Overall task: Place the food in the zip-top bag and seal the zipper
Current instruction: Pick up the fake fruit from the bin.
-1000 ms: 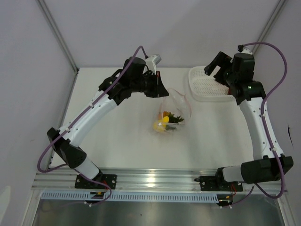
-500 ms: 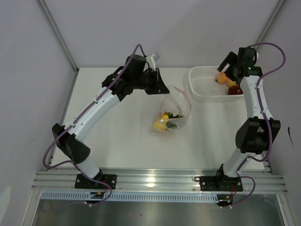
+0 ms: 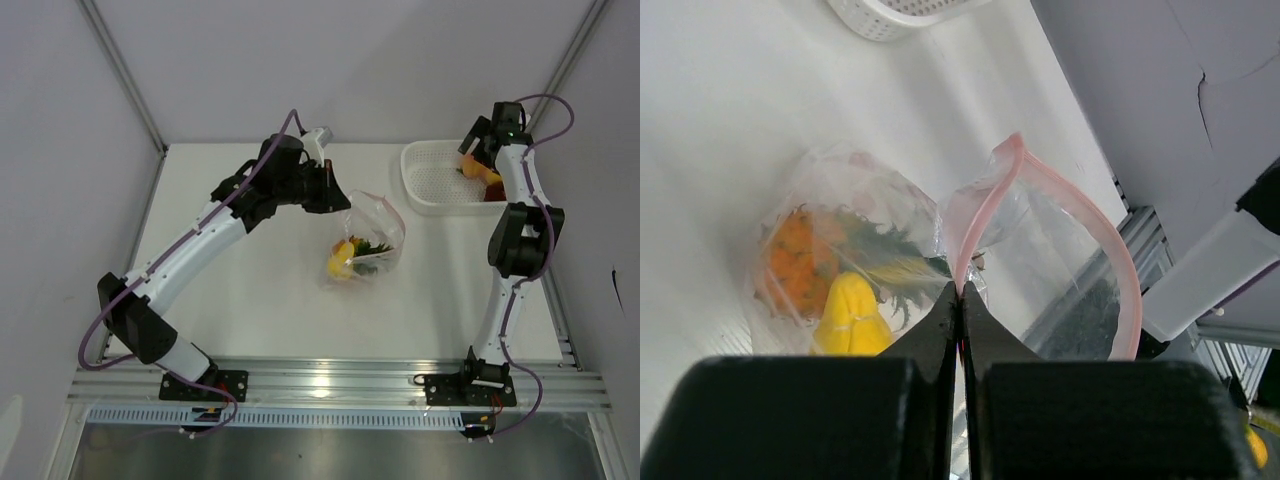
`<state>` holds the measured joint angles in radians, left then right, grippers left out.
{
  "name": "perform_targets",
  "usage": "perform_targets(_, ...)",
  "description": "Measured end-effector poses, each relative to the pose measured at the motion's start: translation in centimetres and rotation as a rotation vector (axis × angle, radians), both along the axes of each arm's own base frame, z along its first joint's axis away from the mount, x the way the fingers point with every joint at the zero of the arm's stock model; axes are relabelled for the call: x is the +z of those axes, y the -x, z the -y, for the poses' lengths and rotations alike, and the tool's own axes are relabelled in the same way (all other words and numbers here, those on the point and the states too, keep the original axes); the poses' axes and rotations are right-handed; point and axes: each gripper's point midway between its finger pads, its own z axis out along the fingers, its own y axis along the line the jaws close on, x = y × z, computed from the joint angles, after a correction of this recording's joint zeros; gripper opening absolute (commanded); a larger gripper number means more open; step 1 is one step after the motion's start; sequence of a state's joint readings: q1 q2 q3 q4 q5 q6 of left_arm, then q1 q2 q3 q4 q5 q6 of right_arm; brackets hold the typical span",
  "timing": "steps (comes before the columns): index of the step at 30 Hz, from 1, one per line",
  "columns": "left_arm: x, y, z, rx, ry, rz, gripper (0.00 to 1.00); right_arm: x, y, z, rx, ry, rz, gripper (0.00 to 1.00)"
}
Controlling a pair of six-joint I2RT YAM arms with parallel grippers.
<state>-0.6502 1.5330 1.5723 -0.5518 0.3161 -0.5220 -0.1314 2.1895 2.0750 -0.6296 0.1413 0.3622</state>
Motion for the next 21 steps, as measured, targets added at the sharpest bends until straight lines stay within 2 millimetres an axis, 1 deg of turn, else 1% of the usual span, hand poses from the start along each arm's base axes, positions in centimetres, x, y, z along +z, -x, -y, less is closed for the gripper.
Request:
perform_targets(3,0.1,-0.1,0.0,-0.003,-0.003,0.014,0.0,-1.8,-1.8,-0.3,0.03,0.019,-0.008,0.99)
perform_targets(5,0.3,-0.2,0.0,-0.006,-0.004,0.024,0.01,-2.4,-3.2,-0.4,0.051,0.039,-0.002,0.99)
perform_targets(9,1.0,-0.4,0.1,-0.013,-0.001,0.048,0.01,-3.0,-5.3,-1.0,0.073,0.088,0.016,0.99)
perform_targets(14,1.6,-0.5,0.2,-0.014,0.006,0.063,0.01,-4.2,-5.6,-1.4,0.073,0.129,-0.007,0.99)
perform_targets(16,1.7,-0.6,0.2,-0.016,0.006,0.068,0.01,-4.5,-5.6,-1.1,0.066,0.15,-0.016,0.99)
perform_targets(21,1.6,-0.7,0.3,-0.018,0.003,0.069,0.01,-5.4,-5.2,0.3,0.048,0.235,-0.056,0.99)
